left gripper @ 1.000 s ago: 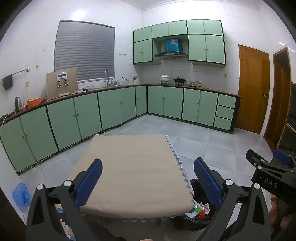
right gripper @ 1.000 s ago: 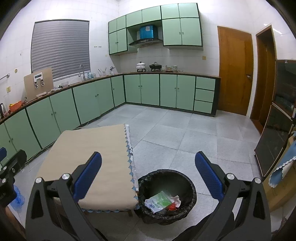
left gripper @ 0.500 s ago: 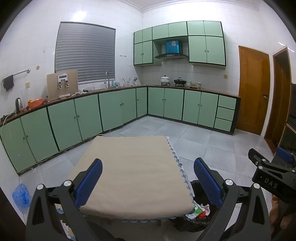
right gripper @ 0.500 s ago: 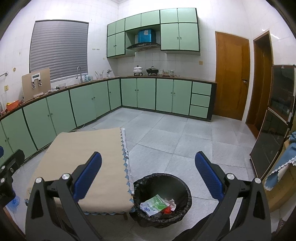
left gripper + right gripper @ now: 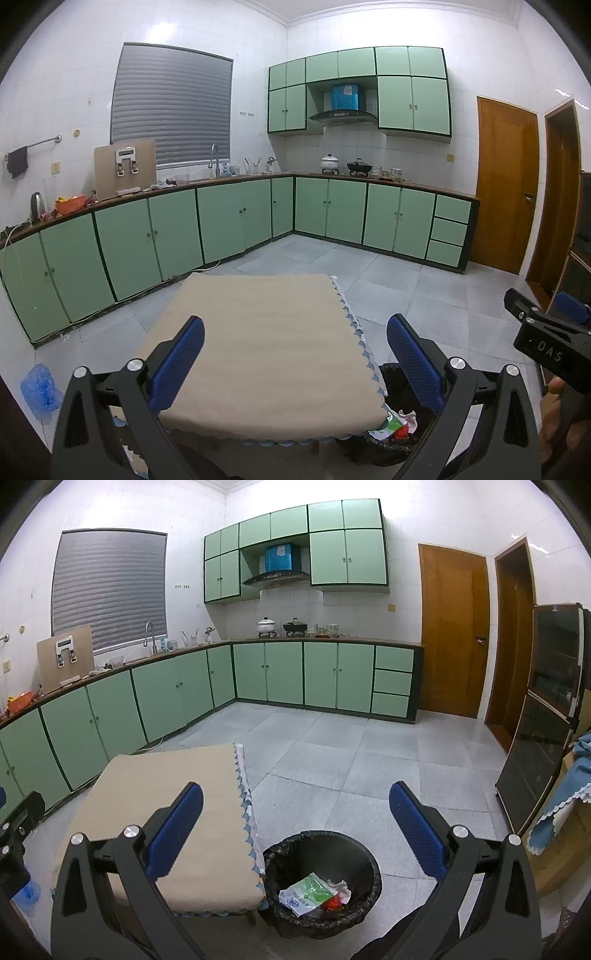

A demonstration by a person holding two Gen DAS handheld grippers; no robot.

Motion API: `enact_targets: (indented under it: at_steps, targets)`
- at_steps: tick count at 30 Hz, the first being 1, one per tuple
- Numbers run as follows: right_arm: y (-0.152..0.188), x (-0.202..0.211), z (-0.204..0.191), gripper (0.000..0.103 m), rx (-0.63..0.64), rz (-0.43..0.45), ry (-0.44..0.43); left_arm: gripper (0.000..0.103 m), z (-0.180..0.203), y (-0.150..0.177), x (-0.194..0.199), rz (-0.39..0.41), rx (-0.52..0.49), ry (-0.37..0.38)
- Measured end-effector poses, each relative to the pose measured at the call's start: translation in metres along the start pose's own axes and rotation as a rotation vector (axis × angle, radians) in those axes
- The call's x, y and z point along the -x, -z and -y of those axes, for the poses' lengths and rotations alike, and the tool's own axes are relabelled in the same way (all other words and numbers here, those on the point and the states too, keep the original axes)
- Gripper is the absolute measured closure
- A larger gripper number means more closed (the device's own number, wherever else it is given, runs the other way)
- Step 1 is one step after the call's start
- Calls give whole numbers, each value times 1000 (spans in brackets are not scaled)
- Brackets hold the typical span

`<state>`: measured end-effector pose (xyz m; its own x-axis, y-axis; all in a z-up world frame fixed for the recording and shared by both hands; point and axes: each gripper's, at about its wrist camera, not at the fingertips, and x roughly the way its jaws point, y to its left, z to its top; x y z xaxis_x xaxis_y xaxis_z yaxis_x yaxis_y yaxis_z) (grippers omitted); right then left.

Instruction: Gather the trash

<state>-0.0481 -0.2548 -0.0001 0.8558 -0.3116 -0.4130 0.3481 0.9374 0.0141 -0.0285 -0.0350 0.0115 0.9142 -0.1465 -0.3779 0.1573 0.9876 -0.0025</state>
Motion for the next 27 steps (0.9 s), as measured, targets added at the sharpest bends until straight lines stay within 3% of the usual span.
enact_targets:
  at_steps: [27]
  targets:
    - [-1, -1, 1, 5, -1, 1, 2, 6, 4, 1, 0, -1, 4, -3]
